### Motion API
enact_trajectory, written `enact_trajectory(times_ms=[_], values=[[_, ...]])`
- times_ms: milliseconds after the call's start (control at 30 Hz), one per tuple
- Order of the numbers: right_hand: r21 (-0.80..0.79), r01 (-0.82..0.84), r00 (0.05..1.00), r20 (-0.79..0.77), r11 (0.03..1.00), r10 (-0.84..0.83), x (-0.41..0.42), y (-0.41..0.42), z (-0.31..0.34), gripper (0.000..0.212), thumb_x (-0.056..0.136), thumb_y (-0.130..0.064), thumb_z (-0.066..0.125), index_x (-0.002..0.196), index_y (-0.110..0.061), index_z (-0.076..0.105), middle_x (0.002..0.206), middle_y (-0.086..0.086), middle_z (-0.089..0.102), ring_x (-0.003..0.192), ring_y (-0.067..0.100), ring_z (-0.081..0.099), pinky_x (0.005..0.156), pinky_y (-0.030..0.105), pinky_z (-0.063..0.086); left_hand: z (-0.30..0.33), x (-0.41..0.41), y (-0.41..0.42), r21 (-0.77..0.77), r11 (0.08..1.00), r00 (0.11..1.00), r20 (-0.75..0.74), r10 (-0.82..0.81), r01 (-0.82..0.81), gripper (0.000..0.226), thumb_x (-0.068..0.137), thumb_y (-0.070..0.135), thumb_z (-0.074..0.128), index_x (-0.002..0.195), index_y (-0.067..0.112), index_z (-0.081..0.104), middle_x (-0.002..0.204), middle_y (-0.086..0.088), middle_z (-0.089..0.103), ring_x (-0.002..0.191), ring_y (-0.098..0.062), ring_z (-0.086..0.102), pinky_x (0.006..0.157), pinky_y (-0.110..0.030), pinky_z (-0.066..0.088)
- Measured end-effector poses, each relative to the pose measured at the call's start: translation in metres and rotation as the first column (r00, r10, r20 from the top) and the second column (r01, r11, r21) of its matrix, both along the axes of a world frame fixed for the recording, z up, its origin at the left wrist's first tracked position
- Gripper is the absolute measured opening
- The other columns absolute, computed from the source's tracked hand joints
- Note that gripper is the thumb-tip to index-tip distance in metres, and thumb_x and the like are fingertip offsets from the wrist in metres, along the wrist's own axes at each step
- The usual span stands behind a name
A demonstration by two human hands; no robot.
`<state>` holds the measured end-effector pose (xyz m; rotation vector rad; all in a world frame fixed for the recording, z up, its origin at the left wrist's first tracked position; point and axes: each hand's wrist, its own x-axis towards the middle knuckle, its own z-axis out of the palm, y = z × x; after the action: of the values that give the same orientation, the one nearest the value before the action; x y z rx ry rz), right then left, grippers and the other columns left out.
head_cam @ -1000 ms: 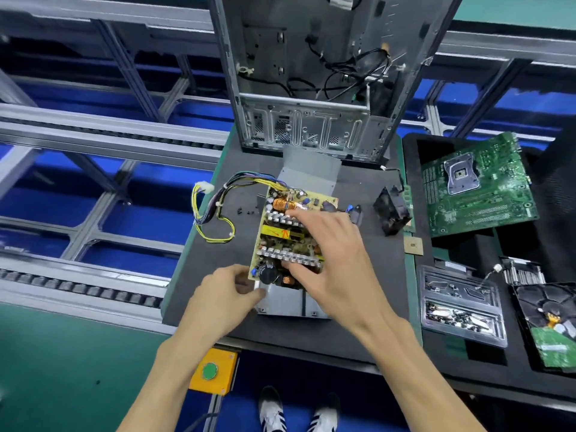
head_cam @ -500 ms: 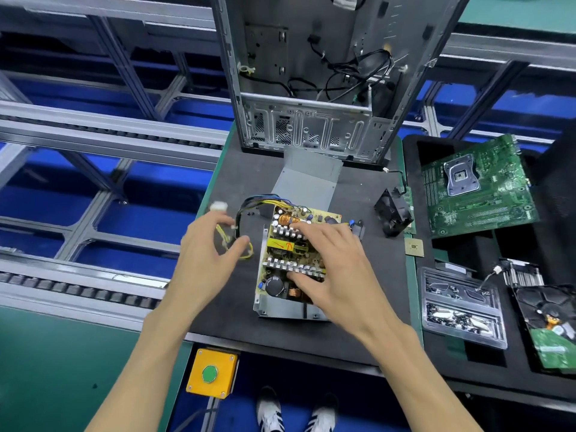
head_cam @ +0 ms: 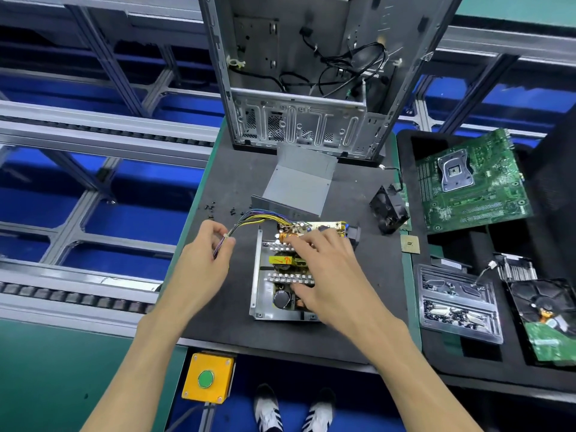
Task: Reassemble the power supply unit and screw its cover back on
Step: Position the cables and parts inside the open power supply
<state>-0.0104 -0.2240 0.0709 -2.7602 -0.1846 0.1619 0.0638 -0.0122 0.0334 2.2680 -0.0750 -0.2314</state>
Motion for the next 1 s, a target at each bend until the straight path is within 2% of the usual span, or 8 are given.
enact_trajectory(times_ms=[200, 500, 833, 1000], values=[[-0.032, -0.044, 0.998, -0.04, 0.999, 0.043, 0.012, 0.011, -0.006, 0.066, 0.091, -0.021, 0.067, 0.152, -0.02, 0.04, 0.141, -0.002, 0.047, 0.127, 0.023, 0.034, 0.111, 0.034, 0.025, -0.002, 0.003, 0.007, 0.025, 0.998, 0.999, -0.004, 0.051, -0.05, 0.005, 0.103, 0.027, 0.055, 0.104, 0.023, 0.052, 0.075, 0.0, 0.061, 0.067, -0.014, 0.057, 0.057, -0.029, 0.038], [-0.019, -0.05, 0.997, -0.056, 0.999, 0.049, 0.018, 0.015, -0.017, 0.072, 0.093, -0.015, 0.067, 0.156, -0.019, 0.035, 0.151, -0.002, 0.043, 0.136, 0.024, 0.031, 0.116, 0.034, 0.021, -0.006, 0.004, 0.014, 0.008, 0.998, 0.998, -0.031, 0.057, -0.057, 0.007, 0.103, 0.025, 0.055, 0.098, 0.028, 0.051, 0.075, 0.0, 0.065, 0.065, -0.009, 0.058, 0.059, -0.024, 0.038], [-0.004, -0.027, 0.997, -0.076, 1.0, 0.027, 0.017, 0.013, -0.042, 0.074, 0.091, -0.012, 0.067, 0.156, -0.019, 0.035, 0.149, -0.002, 0.045, 0.138, 0.024, 0.032, 0.116, 0.03, 0.017, -0.006, 0.004, 0.01, 0.016, 0.999, 0.999, -0.038, 0.035, -0.035, 0.004, 0.101, 0.027, 0.058, 0.102, 0.025, 0.055, 0.076, 0.001, 0.065, 0.067, -0.011, 0.059, 0.06, -0.028, 0.04], [0.012, -0.015, 0.998, -0.062, 1.0, 0.015, 0.015, 0.014, -0.048, 0.074, 0.091, -0.011, 0.066, 0.156, -0.02, 0.034, 0.152, -0.002, 0.043, 0.139, 0.021, 0.033, 0.116, 0.028, 0.017, -0.003, 0.004, 0.006, 0.01, 0.999, 0.998, -0.018, 0.052, -0.052, 0.007, 0.099, 0.028, 0.061, 0.102, 0.025, 0.056, 0.075, 0.003, 0.065, 0.066, -0.011, 0.06, 0.062, -0.031, 0.046]])
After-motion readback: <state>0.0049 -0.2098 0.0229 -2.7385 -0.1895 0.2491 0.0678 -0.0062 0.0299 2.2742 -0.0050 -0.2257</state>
